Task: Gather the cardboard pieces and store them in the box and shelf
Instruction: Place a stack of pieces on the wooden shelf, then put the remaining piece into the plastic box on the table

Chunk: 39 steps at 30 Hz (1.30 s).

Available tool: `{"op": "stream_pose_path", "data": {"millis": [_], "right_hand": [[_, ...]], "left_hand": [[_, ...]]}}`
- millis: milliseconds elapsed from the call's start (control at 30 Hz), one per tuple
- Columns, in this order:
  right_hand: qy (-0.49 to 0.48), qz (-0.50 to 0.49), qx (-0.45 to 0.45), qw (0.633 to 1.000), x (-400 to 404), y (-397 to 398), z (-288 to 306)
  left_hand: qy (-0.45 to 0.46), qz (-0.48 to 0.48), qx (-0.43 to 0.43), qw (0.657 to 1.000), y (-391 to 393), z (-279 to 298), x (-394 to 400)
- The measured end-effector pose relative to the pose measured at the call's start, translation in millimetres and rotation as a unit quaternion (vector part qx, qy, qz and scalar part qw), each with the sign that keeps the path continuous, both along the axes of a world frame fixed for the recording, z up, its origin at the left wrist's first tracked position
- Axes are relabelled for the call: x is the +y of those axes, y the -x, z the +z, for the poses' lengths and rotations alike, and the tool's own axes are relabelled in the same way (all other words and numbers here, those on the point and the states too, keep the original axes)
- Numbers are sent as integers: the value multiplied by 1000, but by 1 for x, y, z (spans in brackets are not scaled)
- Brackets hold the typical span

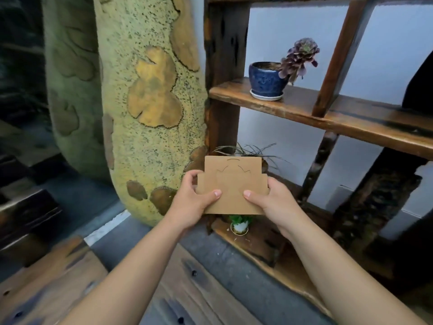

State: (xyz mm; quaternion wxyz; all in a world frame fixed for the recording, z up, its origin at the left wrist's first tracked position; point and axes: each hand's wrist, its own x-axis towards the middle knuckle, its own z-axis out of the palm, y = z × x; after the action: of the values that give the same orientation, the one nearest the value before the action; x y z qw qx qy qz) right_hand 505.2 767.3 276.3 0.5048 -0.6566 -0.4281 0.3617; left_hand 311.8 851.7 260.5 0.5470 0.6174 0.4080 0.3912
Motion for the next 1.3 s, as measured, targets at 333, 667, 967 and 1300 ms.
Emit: {"op": "stream_pose_path", "data": {"millis": [333, 667, 967, 1300], "right_hand": [[17, 94, -21, 995, 67, 158, -12], [19, 206, -47, 977, 118, 275, -31], [2, 330, -136, 934, 147, 370, -45], [-12, 514, -144, 845, 170, 487, -60]], "left_hand": [[26, 128, -2, 991, 163, -19, 23], [37, 229, 22, 972, 287, -29, 24], [56, 343, 55, 936, 372, -48, 4], [65, 496, 103, 860, 456, -58, -48]]}}
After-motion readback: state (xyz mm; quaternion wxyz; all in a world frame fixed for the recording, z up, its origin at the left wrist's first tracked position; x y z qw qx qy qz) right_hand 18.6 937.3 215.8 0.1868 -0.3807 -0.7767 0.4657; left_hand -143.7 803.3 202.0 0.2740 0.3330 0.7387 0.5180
